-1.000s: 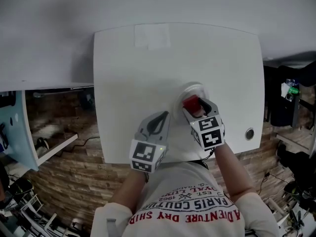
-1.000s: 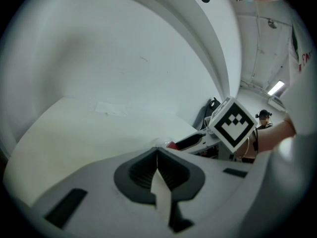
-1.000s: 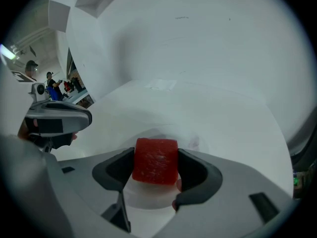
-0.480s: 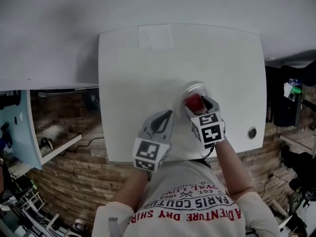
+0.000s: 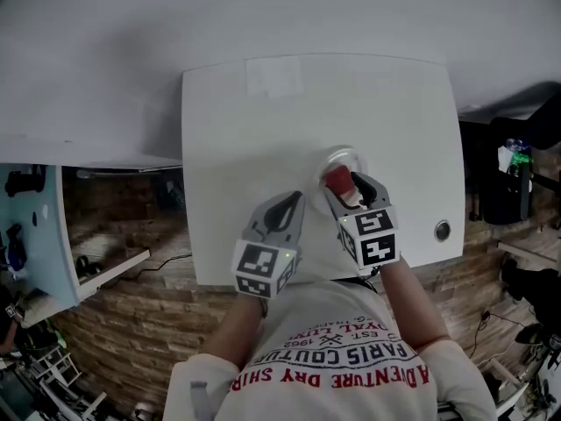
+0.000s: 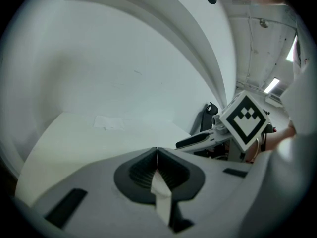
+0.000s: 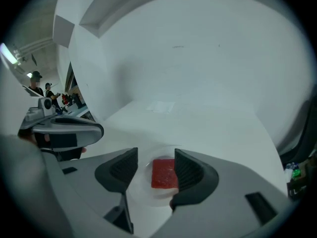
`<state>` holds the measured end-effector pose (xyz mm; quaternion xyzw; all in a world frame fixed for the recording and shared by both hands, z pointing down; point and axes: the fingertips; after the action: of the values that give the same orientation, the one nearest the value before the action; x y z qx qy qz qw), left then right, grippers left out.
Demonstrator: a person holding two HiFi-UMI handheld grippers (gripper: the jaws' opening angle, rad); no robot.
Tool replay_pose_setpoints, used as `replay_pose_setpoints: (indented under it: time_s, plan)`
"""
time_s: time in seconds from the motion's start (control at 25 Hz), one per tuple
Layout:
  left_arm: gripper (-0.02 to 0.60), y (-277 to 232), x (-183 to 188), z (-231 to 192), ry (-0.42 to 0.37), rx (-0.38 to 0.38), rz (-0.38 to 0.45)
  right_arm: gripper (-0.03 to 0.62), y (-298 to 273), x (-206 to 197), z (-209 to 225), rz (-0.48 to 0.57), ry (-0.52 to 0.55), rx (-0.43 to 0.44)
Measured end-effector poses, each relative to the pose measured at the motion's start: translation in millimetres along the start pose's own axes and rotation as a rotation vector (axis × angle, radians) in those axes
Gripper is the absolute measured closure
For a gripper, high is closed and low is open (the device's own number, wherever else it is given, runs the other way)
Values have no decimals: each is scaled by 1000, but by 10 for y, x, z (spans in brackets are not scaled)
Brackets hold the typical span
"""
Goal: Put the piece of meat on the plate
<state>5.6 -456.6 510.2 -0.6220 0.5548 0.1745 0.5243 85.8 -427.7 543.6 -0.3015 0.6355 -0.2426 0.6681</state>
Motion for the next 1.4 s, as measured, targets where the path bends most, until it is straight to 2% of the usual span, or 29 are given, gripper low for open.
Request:
replay_pose_setpoints:
  time_s: [0.12, 0.16, 0.36, 0.52, 0.64, 0.8, 1.0, 1.4]
  plan:
    - [575, 78, 186, 82, -23, -10, 47, 495, 220, 152, 32, 55, -18, -62]
    - [575, 113, 242, 113, -32, -13, 62, 527, 296, 198, 31, 72, -21, -79]
    - [574, 310, 477, 254, -69, -20, 124, 579, 624, 402, -55, 137, 29, -123]
    - [575, 458, 681, 326, -100, -18, 170, 582, 907, 675, -90, 287, -1, -127]
    - [575, 619, 914, 392, -130, -20, 239, 582, 1158, 902, -109, 418, -5, -142]
    - [575, 824, 1213, 506, -159, -26, 322, 582, 1436, 1099, -107, 515, 27, -165]
    - [575, 956, 1400, 629, -221, -14, 370, 582, 1635, 1165, -93, 569, 47, -164]
    - [575, 871, 1323, 710, -203, -15, 352, 582, 1689, 1065, 31, 548, 47, -178]
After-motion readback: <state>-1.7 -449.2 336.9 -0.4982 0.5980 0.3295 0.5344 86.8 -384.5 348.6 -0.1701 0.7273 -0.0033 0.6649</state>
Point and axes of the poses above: the fingertips, and each gripper's own axes: y backward along the fingers, z to its right, x out of its top, and after that the axes turned 8 degrees about y, right-handed
